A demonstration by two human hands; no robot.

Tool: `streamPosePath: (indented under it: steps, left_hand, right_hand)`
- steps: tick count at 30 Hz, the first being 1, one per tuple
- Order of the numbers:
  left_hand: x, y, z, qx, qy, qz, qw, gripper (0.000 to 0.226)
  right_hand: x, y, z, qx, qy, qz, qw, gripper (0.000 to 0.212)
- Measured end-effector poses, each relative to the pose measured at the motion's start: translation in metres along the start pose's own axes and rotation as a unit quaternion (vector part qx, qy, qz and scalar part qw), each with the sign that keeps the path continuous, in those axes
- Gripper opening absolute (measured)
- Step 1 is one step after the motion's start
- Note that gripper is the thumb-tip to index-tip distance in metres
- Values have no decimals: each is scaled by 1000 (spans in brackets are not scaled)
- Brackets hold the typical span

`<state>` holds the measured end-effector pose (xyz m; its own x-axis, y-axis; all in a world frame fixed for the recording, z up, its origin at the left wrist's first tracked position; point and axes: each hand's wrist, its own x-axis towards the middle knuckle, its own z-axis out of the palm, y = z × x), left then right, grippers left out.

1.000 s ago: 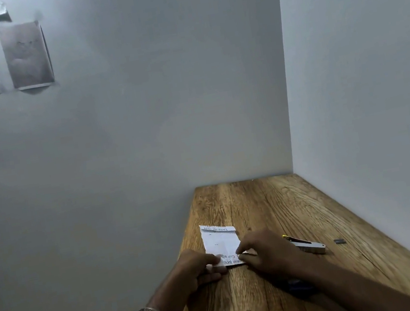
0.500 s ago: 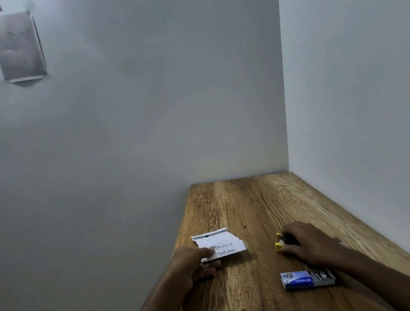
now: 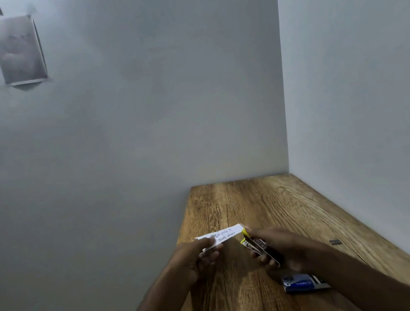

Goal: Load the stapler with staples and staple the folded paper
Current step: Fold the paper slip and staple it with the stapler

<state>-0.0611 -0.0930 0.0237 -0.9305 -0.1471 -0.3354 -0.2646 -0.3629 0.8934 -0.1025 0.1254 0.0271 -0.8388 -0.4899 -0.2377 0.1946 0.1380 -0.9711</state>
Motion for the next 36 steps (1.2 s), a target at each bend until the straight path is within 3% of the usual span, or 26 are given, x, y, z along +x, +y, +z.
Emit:
streamPosePath:
  steps: [13, 29, 36]
  left_hand:
    - [-6, 1, 17, 8, -8, 43, 999, 15]
    - [-25, 2, 19, 52, -20, 116, 992, 23]
    - [-33, -1, 30, 58, -49, 127, 989, 14]
  right_hand:
    - [11, 2, -3, 76, -6, -25, 997, 66]
    - [12, -1, -6, 51, 6, -38, 998, 63]
    - [11, -5, -2, 60, 9, -40, 997, 65]
